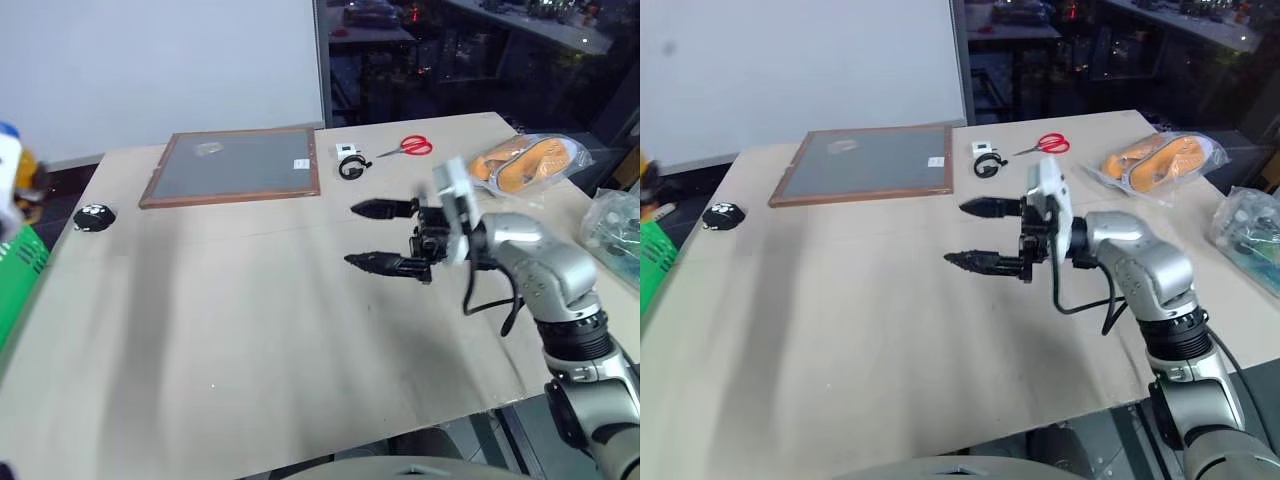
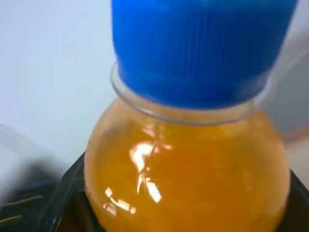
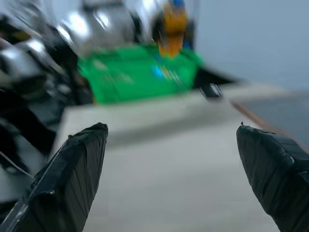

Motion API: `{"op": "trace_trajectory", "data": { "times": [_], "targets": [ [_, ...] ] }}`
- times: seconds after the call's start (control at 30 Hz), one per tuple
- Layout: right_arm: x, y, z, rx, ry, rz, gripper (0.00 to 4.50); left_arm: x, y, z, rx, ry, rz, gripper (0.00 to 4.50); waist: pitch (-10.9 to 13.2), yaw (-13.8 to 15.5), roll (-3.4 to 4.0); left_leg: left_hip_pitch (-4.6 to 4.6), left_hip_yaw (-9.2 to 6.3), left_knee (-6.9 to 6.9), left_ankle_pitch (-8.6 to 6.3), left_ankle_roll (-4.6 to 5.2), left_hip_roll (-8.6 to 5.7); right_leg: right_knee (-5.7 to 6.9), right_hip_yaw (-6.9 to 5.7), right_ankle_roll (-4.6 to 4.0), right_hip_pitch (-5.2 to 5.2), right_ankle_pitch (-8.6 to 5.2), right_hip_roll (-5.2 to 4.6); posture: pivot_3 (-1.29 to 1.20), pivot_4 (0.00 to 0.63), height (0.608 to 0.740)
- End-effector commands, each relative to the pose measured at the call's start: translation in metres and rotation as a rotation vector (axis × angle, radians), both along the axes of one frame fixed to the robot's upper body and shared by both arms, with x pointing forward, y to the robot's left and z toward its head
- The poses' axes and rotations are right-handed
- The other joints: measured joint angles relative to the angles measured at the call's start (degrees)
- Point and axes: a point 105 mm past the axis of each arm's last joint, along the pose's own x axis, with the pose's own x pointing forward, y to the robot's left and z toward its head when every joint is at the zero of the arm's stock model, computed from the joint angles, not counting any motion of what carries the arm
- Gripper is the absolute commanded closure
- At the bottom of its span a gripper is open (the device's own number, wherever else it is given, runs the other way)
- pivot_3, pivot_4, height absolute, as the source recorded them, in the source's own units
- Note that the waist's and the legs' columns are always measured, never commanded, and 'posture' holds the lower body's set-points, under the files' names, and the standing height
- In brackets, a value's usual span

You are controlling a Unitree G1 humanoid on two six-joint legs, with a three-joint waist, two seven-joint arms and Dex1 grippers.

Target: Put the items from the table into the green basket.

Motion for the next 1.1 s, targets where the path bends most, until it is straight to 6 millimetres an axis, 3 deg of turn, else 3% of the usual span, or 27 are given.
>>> {"op": "trace_trajectory", "data": {
  "times": [0.03, 0.17, 0.43, 0.57, 0.8, 0.87, 0.93, 1.0, 1.1],
  "targets": [
    [-0.018, 0.001, 0.027, 0.075, -0.033, 0.084, 0.00, -0.022, 0.022, 0.040, 0.208, -0.035, 0.115, 1.88, 0.04, 0.47, 0.03, -0.04, -0.06, -0.07, 0.00, 0.00, 0.00, -0.06, -0.11, 0.00, 0.00, 0.00, -0.04, 0.16, 0.000, 0.740],
    [-0.015, 0.005, 0.020, 0.039, -0.049, 0.054, 0.00, -0.032, 0.045, 0.025, 0.209, 0.035, 0.160, 1.88, 0.03, 1.61, -0.05, -0.06, -0.08, -0.13, -0.01, -0.01, -0.05, -0.11, -0.23, 0.04, 0.01, -0.02, -0.17, 0.16, 0.000, 0.740],
    [-0.009, 0.005, 0.012, 0.012, -0.058, 0.020, 0.00, -0.044, 0.068, 0.006, 0.138, 0.046, 0.230, 1.88, 0.05, 1.50, -0.61, -0.07, -0.16, 0.01, 0.00, -0.02, -0.02, 0.05, -0.36, 0.18, 0.02, -0.10, -0.15, 0.15, 0.000, 0.740],
    [-0.008, 0.003, 0.011, 0.011, -0.055, 0.009, 0.00, -0.056, 0.079, 0.008, 0.003, -0.115, 0.293, 0.05, 0.04, 1.43, -0.62, -0.06, -0.18, 0.03, 0.00, -0.03, -0.01, 0.08, -0.37, 0.03, 0.02, 0.00, -0.14, 0.16, 0.000, 0.740],
    [-0.006, 0.003, 0.009, 0.011, -0.058, 0.000, 0.00, -0.059, 0.077, 0.024, -0.020, -0.265, 0.300, 0.05, 0.02, 1.34, -0.63, -0.05, -0.20, 0.03, 0.00, -0.03, -0.01, 0.11, -0.39, 0.01, 0.02, 0.02, -0.16, 0.16, 0.000, 0.740],
    [-0.004, 0.003, 0.009, 0.008, -0.060, -0.010, 0.00, -0.041, 0.062, 0.020, -0.109, -0.300, 0.155, 0.05, 0.02, 1.40, -0.63, -0.04, -0.21, 0.03, 0.01, -0.03, -0.01, 0.13, -0.40, 0.01, 0.02, 0.02, -0.15, 0.16, 0.000, 0.740],
    [-0.002, 0.001, 0.007, 0.003, -0.059, -0.023, 0.00, -0.013, 0.034, 0.000, -0.324, -0.310, -0.063, 0.05, -0.03, 1.98, -0.54, -0.04, -0.26, 0.07, 0.02, -0.06, -0.03, 0.13, -0.45, 0.00, 0.08, 0.02, -0.19, 0.16, 0.000, 0.740],
    [0.004, -0.002, 0.002, -0.008, -0.055, -0.062, 0.00, 0.009, -0.009, -0.022, -0.478, -0.236, -0.312, 0.05, -0.06, 2.43, -0.47, -0.03, -0.27, 0.15, 0.04, -0.08, -0.07, 0.13, -0.46, 0.00, 0.15, 0.03, -0.23, 0.17, 0.000, 0.740],
    [0.030, -0.013, -0.017, -0.022, -0.014, -0.222, 0.00, 0.017, -0.085, -0.070, -0.660, -0.001, -0.618, 0.05, -0.16, 2.40, -0.63, -0.04, -0.21, 0.35, 0.03, -0.07, -0.08, 0.12, -0.41, 0.00, 0.25, 0.03, -0.23, 0.17, 0.000, 0.740]
  ]
}}
